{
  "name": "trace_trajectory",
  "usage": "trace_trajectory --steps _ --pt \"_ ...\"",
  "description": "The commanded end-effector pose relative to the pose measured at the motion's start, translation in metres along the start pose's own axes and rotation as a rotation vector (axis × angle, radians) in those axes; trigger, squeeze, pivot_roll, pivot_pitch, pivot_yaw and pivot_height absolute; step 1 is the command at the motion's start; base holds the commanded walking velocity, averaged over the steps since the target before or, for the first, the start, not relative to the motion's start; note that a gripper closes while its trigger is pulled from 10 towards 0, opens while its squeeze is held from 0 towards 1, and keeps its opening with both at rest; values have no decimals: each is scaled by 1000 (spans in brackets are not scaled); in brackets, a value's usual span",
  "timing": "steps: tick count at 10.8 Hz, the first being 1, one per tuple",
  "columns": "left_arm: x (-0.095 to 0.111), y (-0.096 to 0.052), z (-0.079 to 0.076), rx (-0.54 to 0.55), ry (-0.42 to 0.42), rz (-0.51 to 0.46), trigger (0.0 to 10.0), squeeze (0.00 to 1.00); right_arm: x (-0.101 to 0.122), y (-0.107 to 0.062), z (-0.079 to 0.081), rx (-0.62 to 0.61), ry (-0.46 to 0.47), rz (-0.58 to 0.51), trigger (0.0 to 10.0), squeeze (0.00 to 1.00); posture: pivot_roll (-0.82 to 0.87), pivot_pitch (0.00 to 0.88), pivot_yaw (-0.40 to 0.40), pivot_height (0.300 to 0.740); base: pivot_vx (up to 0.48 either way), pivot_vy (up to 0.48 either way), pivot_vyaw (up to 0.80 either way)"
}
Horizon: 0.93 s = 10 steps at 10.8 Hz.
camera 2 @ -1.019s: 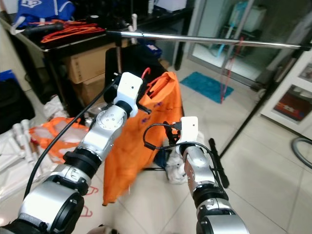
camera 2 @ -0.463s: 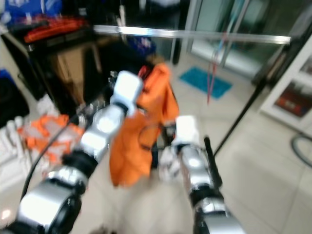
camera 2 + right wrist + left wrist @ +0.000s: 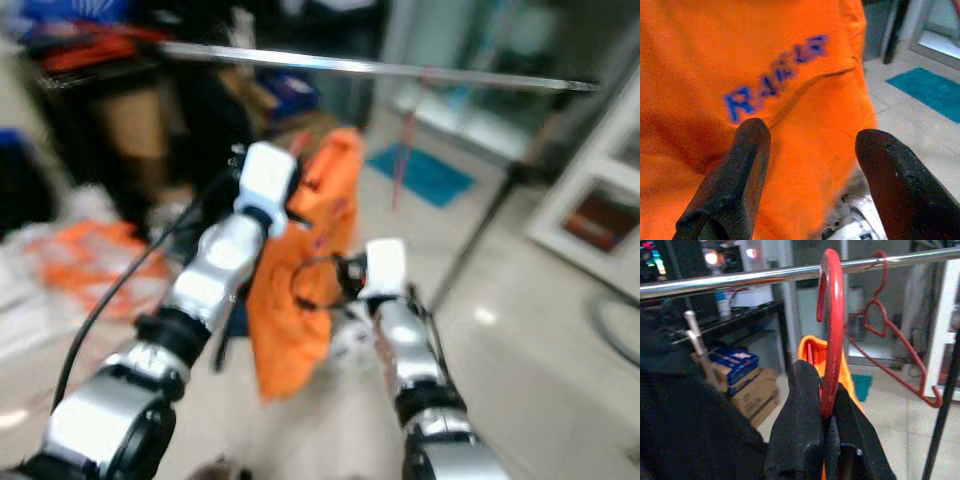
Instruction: Hang hanger
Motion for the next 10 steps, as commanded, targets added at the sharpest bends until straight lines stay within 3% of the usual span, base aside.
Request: trace_trajectory --steps 1,5,7,8,9,10 --pt "14 4 1 6 12 -52 10000 0 4 1 -4 -18 7 -16 10000 0 40 0 -25 740 0 0 731" --pt "8 2 8 23 27 -33 10000 0 5 0 -3 -26 20 -22 10000 0 42 0 -23 740 0 0 0" --pt "5 -4 16 56 13 -38 10000 0 21 -1 -9 -70 15 -118 10000 0 35 0 -17 740 0 0 0" --pt "-5 -16 29 101 -11 -22 10000 0 34 -8 -15 -80 2 -187 10000 0 33 0 -19 740 0 0 0" --pt "-19 -40 41 147 -11 2 10000 0 39 -31 -26 -97 -26 -243 10000 0 33 0 -27 740 0 0 0" --pt "-23 -51 42 153 3 8 10000 0 38 -41 -26 -94 -45 -253 10000 0 34 0 -32 740 0 0 0"
Point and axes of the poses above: a point about 5 cm out from each wrist's last joint towards the gripper, its own y axis pointing out of the wrist towards the gripper, its own x axis along the axis of the wrist's last joint, z = x × y, the point moved 2 cm from there along y, pointing out of the wrist towards the gripper, and after that the axes turned 5 degrees about y, right-handed, at the moved point
